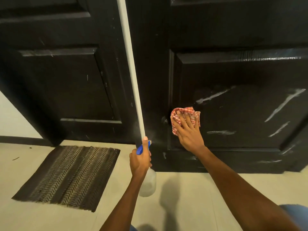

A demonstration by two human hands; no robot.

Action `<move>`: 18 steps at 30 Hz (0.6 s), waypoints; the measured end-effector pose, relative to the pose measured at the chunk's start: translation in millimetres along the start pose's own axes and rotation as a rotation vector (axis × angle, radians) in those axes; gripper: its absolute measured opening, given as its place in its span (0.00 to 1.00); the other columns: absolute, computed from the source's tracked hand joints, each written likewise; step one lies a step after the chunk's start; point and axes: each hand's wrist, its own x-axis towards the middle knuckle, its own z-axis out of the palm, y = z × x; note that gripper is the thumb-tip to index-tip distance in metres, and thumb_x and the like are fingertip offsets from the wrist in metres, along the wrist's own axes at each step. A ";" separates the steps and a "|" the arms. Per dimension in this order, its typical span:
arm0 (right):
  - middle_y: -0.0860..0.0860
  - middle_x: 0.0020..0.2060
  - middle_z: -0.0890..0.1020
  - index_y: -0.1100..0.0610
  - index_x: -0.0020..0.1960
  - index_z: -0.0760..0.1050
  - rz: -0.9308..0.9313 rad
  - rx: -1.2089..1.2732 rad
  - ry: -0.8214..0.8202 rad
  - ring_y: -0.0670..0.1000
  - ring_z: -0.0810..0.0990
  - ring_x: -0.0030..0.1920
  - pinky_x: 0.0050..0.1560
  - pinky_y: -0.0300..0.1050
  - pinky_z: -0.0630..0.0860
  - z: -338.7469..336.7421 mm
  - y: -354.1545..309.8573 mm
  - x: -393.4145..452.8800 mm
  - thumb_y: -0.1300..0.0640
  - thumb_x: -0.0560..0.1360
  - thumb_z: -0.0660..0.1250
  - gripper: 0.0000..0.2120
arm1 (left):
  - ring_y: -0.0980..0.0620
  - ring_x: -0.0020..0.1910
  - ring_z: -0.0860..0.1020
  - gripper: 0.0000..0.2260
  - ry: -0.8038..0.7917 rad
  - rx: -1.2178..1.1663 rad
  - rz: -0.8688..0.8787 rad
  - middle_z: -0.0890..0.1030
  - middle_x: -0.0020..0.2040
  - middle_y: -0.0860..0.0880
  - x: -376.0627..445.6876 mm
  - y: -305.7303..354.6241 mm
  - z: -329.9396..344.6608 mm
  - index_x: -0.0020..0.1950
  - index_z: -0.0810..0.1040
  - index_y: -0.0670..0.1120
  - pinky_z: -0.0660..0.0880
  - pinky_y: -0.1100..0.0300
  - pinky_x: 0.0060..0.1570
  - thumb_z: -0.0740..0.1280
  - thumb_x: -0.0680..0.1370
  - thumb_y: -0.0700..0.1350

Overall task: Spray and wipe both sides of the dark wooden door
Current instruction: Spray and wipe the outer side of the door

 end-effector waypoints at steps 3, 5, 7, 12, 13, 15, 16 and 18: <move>0.51 0.81 0.40 0.46 0.82 0.38 0.007 0.039 0.015 0.58 0.39 0.81 0.77 0.68 0.46 6.3 -4.7 1.0 0.56 0.80 0.61 0.39 | 0.51 0.29 0.78 0.28 0.032 -0.077 0.020 0.80 0.33 0.45 -0.8 -3.8 -0.1 0.44 0.81 0.41 0.76 0.64 0.26 0.62 0.74 0.67; 0.51 0.81 0.38 0.45 0.81 0.37 -0.015 0.054 0.048 0.57 0.37 0.80 0.77 0.66 0.42 3.7 -11.2 8.8 0.57 0.79 0.64 0.43 | 0.49 0.30 0.79 0.25 0.071 -0.102 0.055 0.81 0.35 0.46 -2.3 -5.4 -1.2 0.42 0.80 0.43 0.76 0.63 0.27 0.62 0.76 0.64; 0.51 0.81 0.37 0.46 0.81 0.37 -0.068 0.077 0.101 0.57 0.37 0.80 0.78 0.63 0.39 -6.7 -25.0 29.0 0.58 0.79 0.65 0.44 | 0.48 0.31 0.79 0.25 0.111 -0.126 0.095 0.82 0.36 0.46 -3.9 -5.1 -3.5 0.41 0.80 0.43 0.77 0.61 0.29 0.61 0.76 0.64; 0.55 0.81 0.47 0.45 0.82 0.49 -0.155 0.024 0.257 0.59 0.42 0.81 0.76 0.68 0.40 -29.3 -66.9 96.5 0.53 0.80 0.61 0.34 | 0.49 0.32 0.80 0.26 0.168 -0.147 0.195 0.82 0.36 0.46 0.0 -5.5 -11.6 0.41 0.80 0.42 0.77 0.64 0.29 0.60 0.75 0.65; 0.56 0.81 0.48 0.44 0.81 0.51 -0.175 0.001 0.279 0.59 0.44 0.80 0.76 0.68 0.39 -24.1 -67.9 99.1 0.52 0.80 0.61 0.33 | 0.48 0.32 0.80 0.26 0.175 -0.150 0.207 0.82 0.36 0.46 2.6 -6.8 -14.0 0.41 0.80 0.42 0.77 0.63 0.30 0.60 0.75 0.65; 0.57 0.81 0.48 0.45 0.82 0.51 -0.269 -0.052 0.269 0.59 0.44 0.81 0.76 0.67 0.39 -5.5 -63.3 92.3 0.53 0.80 0.60 0.33 | 0.46 0.32 0.79 0.26 0.180 -0.143 0.220 0.82 0.36 0.47 6.1 -7.7 -18.8 0.41 0.80 0.42 0.78 0.60 0.31 0.59 0.75 0.64; 0.57 0.81 0.48 0.45 0.82 0.49 -0.357 -0.075 0.224 0.59 0.44 0.81 0.76 0.67 0.39 6.7 -60.2 84.2 0.55 0.80 0.60 0.34 | 0.46 0.32 0.79 0.25 0.178 -0.140 0.230 0.82 0.36 0.46 7.3 -10.2 -20.0 0.40 0.80 0.42 0.77 0.60 0.31 0.59 0.76 0.64; 0.56 0.81 0.50 0.46 0.82 0.51 -0.582 -0.113 0.040 0.59 0.43 0.80 0.76 0.65 0.37 33.8 -56.9 62.5 0.57 0.78 0.61 0.36 | 0.46 0.31 0.79 0.25 0.165 -0.125 0.246 0.82 0.36 0.46 4.9 -18.0 -21.3 0.40 0.79 0.42 0.77 0.62 0.29 0.59 0.76 0.63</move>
